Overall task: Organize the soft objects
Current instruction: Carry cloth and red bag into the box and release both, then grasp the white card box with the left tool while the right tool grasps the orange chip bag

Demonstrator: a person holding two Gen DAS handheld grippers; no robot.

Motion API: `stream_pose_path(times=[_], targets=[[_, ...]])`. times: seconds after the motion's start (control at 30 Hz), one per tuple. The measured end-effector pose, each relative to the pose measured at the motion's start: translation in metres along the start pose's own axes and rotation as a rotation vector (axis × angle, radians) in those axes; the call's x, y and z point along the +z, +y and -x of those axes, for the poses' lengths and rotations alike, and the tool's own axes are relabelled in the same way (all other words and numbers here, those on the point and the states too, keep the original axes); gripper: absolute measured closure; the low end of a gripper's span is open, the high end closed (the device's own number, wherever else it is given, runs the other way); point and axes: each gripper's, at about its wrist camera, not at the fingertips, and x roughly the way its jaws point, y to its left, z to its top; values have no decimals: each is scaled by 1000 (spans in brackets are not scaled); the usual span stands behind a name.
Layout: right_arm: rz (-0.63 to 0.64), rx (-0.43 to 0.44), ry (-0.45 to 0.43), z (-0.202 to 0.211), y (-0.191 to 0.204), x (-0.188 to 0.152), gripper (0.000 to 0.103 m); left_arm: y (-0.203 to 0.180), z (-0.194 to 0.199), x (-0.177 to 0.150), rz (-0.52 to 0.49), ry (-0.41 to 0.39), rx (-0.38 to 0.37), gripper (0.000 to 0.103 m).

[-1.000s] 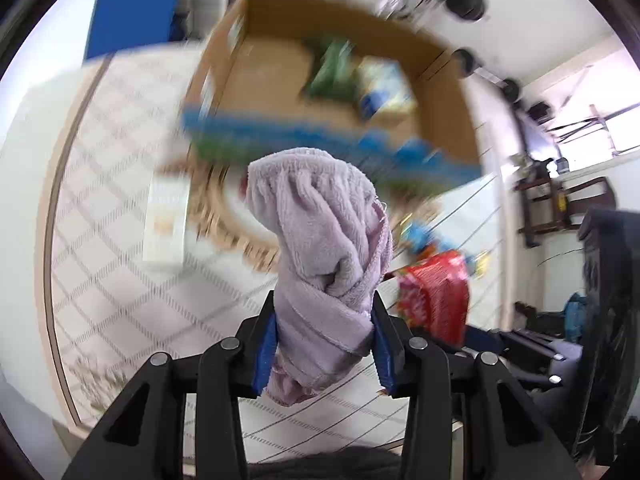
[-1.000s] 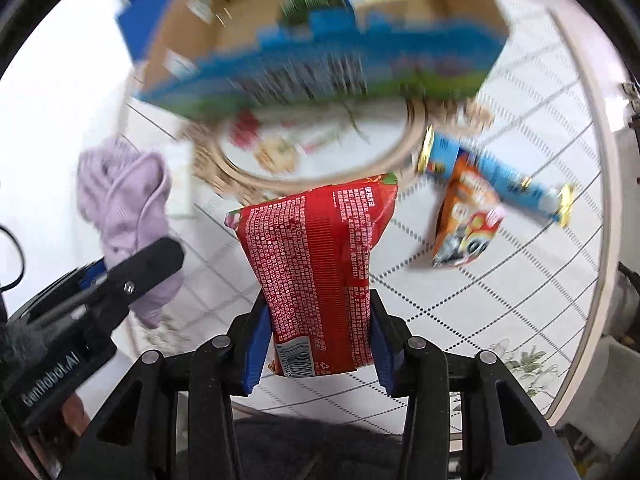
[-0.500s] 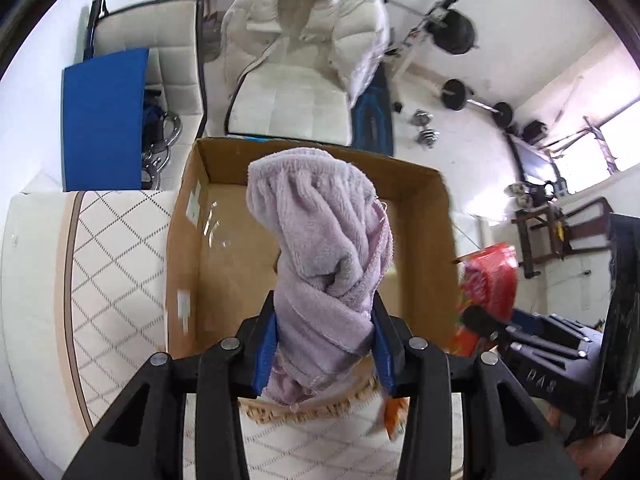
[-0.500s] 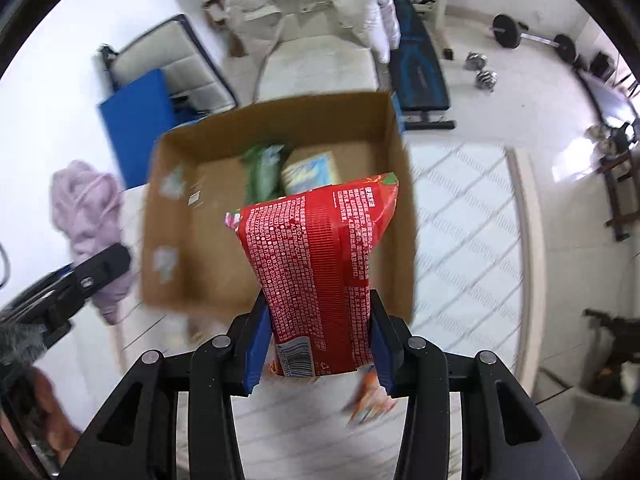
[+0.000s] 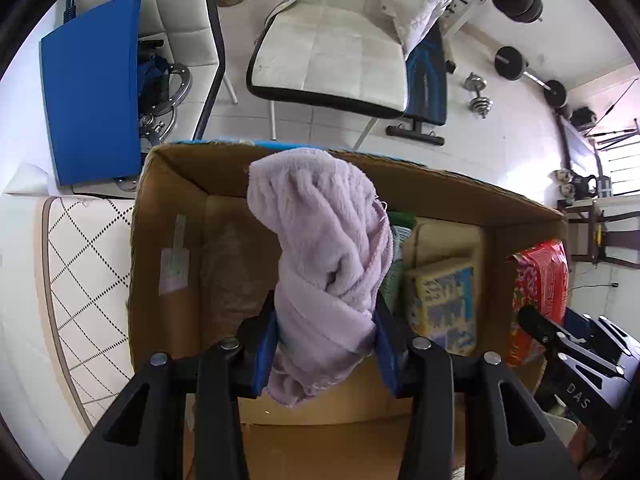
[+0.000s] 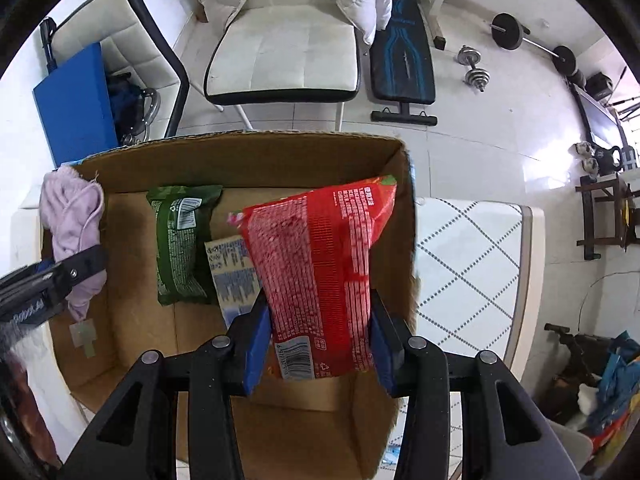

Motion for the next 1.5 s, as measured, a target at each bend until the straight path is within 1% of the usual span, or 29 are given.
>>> stream_pose_path(times=[0.07, 0.1, 0.13, 0.17, 0.2, 0.3, 0.37, 0.4, 0.43, 0.47, 0.5, 0.53, 0.57, 0.6, 0.63, 0.77, 0.83, 0.93, 1.2, 1.33, 1.5], targets=[[2, 10, 14, -4, 1, 1, 54, 1, -4, 2, 16, 34, 16, 61], [-5, 15, 21, -4, 0, 1, 47, 2, -7, 2, 28, 52, 13, 60], [-11, 20, 23, -4, -1, 1, 42, 3, -9, 2, 35, 62, 6, 58], [-13, 26, 15, -3, -1, -1, 36, 4, -10, 2, 39, 64, 0, 56], [-17, 31, 6, -2, -1, -2, 32, 5, -9, 0, 41, 58, -1, 54], [-12, 40, 3, -1, -1, -7, 31, 4, -4, -6, 32, 45, 20, 53], [-5, 38, 5, 1, 1, -14, 29, 2, 1, -12, 24, 33, 34, 43], [-1, 39, 6, 1, 2, -16, 26, 1, 3, -15, 17, 24, 41, 34], [5, 39, 6, 2, 3, -20, 25, -1, 7, -19, 9, 6, 56, 27], [13, 37, 9, 3, 5, -26, 25, -1, 9, -21, 2, -5, 69, 24], [18, 38, 8, 4, 7, -30, 25, -2, 11, -25, -8, -12, 85, 14], [22, 41, 6, 4, 9, -33, 24, -3, 12, -28, -14, -15, 96, 7], [28, 46, 6, 6, 11, -40, 18, -3, 15, -33, -16, -22, 103, 6], [32, 47, 6, 8, 14, -44, 10, -3, 18, -39, -19, -32, 106, 5], [36, 52, 1, 10, 16, -52, 8, -3, 22, -47, -21, -45, 107, 5], [31, 67, -18, 17, 21, -77, 6, 0, 33, -71, -16, -81, 100, 4], [22, 68, -36, 22, 23, -88, 5, 3, 39, -84, -2, -88, 81, 4], [21, 67, -63, 32, 27, -105, 5, 7, 49, -102, 18, -106, 80, 4], [44, 54, -150, 70, 34, -150, 5, 8, 84, -154, 25, -200, 127, 4], [36, 81, -181, 90, 33, -174, 5, 6, 106, -179, 20, -241, 122, 4], [12, 116, -220, 115, 33, -197, 5, 2, 131, -199, -2, -288, 111, 4]])
